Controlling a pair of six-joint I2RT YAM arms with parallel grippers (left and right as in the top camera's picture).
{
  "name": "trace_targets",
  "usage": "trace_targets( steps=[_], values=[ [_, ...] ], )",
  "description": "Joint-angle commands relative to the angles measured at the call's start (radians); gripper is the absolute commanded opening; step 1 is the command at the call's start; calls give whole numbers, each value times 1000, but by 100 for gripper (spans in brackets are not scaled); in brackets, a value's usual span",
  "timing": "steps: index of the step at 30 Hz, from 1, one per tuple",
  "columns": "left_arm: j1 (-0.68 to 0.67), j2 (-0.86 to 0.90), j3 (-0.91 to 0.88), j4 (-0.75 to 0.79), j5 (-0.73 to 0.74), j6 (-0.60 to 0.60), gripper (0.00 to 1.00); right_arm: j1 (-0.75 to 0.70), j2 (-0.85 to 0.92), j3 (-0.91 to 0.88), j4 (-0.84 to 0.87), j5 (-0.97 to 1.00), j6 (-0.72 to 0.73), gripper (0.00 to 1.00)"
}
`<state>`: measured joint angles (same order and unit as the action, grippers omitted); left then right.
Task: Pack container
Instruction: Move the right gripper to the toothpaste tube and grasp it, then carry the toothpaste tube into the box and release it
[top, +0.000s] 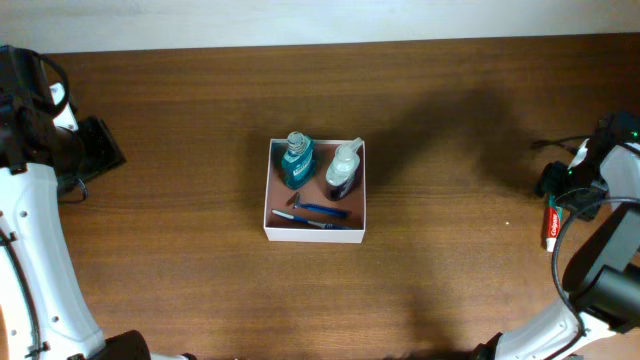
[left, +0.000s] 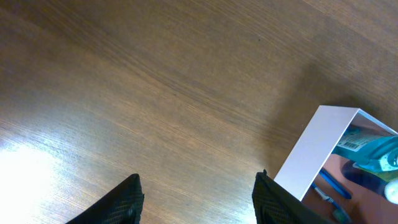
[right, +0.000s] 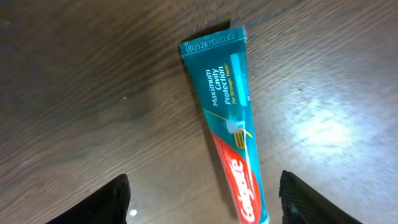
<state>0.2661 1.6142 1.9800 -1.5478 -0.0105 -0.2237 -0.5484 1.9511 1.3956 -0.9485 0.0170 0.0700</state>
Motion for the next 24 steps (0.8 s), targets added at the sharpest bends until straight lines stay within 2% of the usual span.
trace_targets(
  steps=[1, 15, 18, 21, 24],
  values=[
    [3, 7, -4, -1, 3, 17, 58, -6, 61, -6, 3, -2, -10, 70],
    [3, 7, -4, 0, 3, 17, 57, -107, 120, -87, 56, -45, -9, 68],
    [3, 7, -4, 0, 3, 17, 57, -106, 120, -87, 56, -56, -9, 60],
    [3, 7, -4, 0, 3, 17, 57, -106, 120, -87, 57, -63, -9, 43],
    [3, 7, -4, 0, 3, 17, 57, -106, 120, -87, 57, -63, -9, 29]
  ],
)
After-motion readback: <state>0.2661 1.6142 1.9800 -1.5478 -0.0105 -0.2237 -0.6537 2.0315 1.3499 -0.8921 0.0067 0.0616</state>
